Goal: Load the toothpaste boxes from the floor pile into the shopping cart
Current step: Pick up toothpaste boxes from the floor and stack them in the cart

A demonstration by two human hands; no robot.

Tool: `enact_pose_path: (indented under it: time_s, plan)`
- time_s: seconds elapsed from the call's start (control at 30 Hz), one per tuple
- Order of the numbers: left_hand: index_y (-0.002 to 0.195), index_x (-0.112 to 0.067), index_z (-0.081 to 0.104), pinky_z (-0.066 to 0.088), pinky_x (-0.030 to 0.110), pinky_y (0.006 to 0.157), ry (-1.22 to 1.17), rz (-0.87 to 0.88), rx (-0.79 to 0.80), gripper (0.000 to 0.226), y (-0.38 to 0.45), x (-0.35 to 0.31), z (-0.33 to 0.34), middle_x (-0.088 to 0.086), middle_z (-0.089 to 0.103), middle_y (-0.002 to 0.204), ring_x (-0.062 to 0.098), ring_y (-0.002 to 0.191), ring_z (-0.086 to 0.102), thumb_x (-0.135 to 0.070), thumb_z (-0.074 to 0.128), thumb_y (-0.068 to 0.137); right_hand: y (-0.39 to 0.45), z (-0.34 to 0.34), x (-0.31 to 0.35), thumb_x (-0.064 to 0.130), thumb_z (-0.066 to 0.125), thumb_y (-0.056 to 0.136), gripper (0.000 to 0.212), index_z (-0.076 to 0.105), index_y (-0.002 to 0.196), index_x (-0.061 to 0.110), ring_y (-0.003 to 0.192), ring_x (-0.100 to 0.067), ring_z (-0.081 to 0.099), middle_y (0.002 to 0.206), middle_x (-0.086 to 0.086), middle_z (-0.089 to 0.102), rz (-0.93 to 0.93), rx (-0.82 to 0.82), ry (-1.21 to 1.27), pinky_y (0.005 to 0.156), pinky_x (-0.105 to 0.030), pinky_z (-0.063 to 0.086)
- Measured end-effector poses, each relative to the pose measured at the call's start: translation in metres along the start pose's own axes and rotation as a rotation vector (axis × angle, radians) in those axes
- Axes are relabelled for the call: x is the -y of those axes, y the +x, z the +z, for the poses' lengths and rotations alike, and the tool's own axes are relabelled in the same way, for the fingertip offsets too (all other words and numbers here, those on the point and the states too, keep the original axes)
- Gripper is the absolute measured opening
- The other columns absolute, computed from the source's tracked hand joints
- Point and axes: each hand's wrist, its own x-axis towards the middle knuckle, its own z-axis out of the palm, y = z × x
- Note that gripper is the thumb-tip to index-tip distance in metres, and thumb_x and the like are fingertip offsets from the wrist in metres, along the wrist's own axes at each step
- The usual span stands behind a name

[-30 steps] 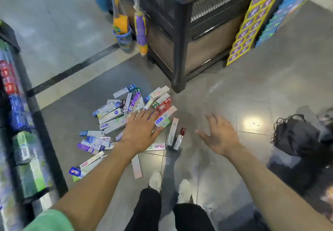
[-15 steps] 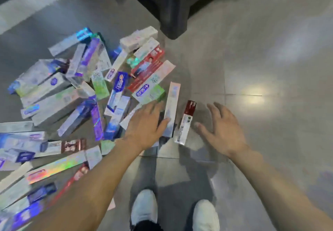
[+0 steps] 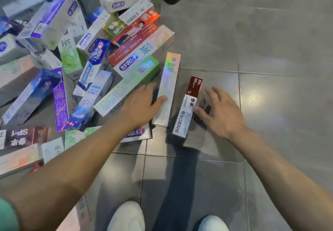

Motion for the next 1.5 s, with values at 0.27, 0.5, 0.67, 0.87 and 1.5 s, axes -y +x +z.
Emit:
enact_pose_path:
  time_s: [0.27, 0.5, 0.67, 0.87, 1.5]
  plan:
    - [0.14, -0.016, 0.039, 0.049, 0.04, 0.093, -0.273, -0.261, -0.045, 0.075, 0.019, -0.046, 0.022, 0.008, 0.054, 0.138, 0.028, 0.125, 0.054, -0.06, 0.068, 0.087, -0.014, 0.009, -0.003, 0.069, 0.04, 0.095, 0.081, 0.029, 0.156, 0.017, 0.149, -0.029, 0.028, 0.163, -0.01, 0.029, 0.012, 0.01, 0.047, 0.119, -0.041, 0.029]
    - [0.133, -0.014, 0.046, 0.057, 0.041, 0.089, -0.421, -0.315, -0.097, 0.055, 0.022, -0.04, 0.019, 0.008, 0.058, 0.135, 0.03, 0.119, 0.062, -0.038, 0.07, 0.091, -0.015, 0.009, 0.005, 0.066, 0.045, 0.096, 0.071, 0.039, 0.148, 0.017, 0.134, -0.026, 0.048, 0.149, -0.006, 0.049, 0.037, 0.001, 0.12, 0.102, -0.042, 0.045]
    - [0.128, -0.016, 0.054, 0.06, 0.035, 0.082, -0.814, -0.321, -0.074, 0.034, 0.012, -0.03, 0.003, -0.001, 0.067, 0.119, 0.018, 0.102, 0.071, -0.027, 0.062, 0.098, -0.009, 0.015, 0.024, 0.06, 0.052, 0.096, 0.058, 0.044, 0.138, 0.021, 0.125, -0.028, 0.057, 0.136, -0.005, 0.061, 0.154, -0.009, 0.358, 0.099, -0.048, 0.051]
    - [0.115, -0.017, 0.064, 0.057, 0.042, 0.08, -1.33, -0.452, -0.157, 0.019, 0.002, -0.023, -0.014, 0.002, 0.073, 0.096, 0.022, 0.091, 0.073, -0.024, 0.057, 0.099, 0.009, 0.043, 0.046, 0.075, 0.064, 0.07, 0.075, 0.049, 0.122, 0.022, 0.103, -0.023, 0.066, 0.113, -0.003, 0.065, 0.366, 0.028, 0.729, 0.088, -0.048, 0.058]
    - [0.111, -0.023, 0.067, 0.055, 0.034, 0.072, -1.167, -0.413, -0.138, 0.026, -0.055, -0.079, -0.077, -0.003, 0.076, 0.095, 0.016, 0.084, 0.074, -0.045, 0.061, 0.098, -0.035, -0.07, 0.057, 0.017, 0.052, 0.102, 0.009, 0.06, 0.104, 0.014, 0.093, -0.025, 0.073, 0.105, -0.009, 0.076, 0.249, -0.036, 1.418, 0.085, -0.04, 0.057]
